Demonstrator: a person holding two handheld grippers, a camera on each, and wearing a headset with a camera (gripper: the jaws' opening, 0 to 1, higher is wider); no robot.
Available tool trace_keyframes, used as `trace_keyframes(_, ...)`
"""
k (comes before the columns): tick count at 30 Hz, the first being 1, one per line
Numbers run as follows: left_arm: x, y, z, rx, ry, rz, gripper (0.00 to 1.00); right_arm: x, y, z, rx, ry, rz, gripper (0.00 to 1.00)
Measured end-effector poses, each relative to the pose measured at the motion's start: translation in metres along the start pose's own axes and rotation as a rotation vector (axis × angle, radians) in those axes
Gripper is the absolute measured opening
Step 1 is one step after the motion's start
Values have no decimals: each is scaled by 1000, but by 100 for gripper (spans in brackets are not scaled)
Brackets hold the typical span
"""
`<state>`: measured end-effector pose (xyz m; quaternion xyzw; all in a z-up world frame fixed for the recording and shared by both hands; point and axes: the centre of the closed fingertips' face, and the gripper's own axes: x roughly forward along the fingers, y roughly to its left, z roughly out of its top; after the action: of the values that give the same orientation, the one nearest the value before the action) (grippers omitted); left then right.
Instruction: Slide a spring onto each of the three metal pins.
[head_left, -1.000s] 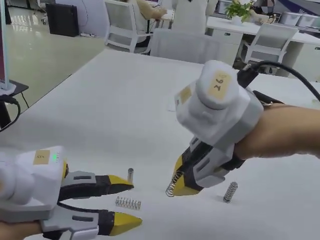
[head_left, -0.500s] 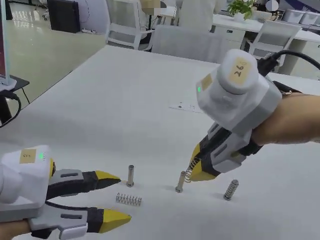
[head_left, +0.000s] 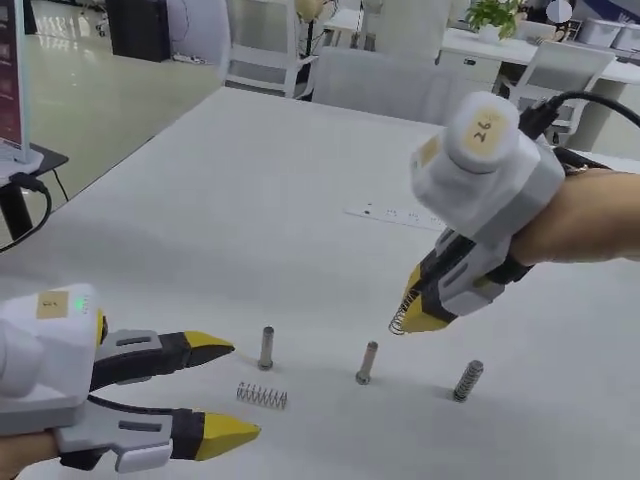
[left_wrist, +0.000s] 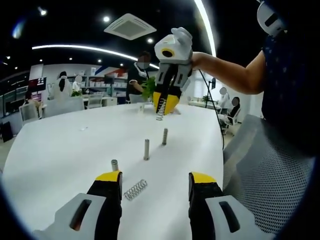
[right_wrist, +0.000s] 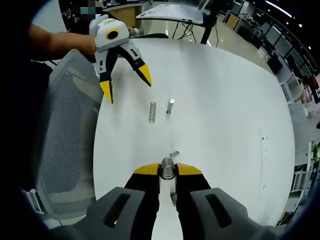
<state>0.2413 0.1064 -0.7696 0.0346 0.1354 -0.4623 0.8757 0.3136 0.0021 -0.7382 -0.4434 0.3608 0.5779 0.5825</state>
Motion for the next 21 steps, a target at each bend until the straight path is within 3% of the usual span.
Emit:
trace_keyframes(8,-4,4,-1,-5,0,16,49,21,-10,-3,-9,54,1,9)
trace_keyframes(21,-4,4,-2,-12,7,13,50,41,-14,-8,3,73,21,9)
